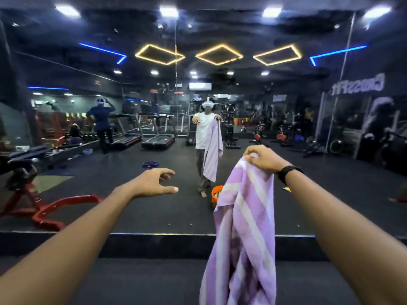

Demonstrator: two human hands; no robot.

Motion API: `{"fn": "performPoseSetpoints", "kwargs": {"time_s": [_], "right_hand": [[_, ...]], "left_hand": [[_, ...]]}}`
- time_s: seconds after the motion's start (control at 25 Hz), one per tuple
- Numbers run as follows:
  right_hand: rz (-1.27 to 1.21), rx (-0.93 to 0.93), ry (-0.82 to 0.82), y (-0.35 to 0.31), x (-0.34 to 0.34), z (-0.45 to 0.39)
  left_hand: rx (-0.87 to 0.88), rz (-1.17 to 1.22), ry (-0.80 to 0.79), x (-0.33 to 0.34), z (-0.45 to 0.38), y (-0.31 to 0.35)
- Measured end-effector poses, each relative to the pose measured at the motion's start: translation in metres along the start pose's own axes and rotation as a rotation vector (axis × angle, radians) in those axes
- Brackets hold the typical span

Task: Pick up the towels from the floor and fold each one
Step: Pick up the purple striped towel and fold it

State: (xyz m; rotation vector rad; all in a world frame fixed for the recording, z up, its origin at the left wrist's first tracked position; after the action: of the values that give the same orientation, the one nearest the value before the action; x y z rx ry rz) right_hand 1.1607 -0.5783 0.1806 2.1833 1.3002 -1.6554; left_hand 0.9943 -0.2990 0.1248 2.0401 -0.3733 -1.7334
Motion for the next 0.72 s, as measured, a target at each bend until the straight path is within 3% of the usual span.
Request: {"fn": "performPoseSetpoints", "kwargs": {"time_s": [0.36, 0.64, 0.72], "right_hand": [[0.053, 0.279, 0.2, 0.078, -0.047, 0.003], [-0.024, 0.597, 0.566, 0.112, -0.089, 0.034], [-0.027, 0.707, 0.682, 0.117, -0.101, 0.052]], "left_hand": [[0.346, 0.126, -0.214, 0.077, -0.144, 0.086], [0.584, 0.226, -0.731, 0.202, -0.172, 0.175], [0.617, 0.38, -0.825, 0.211, -0.181, 0.191]]}}
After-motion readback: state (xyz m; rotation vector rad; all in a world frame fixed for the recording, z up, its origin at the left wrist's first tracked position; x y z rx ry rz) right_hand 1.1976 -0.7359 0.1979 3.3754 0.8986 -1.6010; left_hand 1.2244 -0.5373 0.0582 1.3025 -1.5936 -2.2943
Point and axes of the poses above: each hand's wrist, its own z-axis away from the middle knuckle, its own x-axis out of the palm, y = z × x, the point moved 4 cm from there along -z, towards the middle knuckle, and after that the axes turned 1 degree about z, right-handed, at the moved point
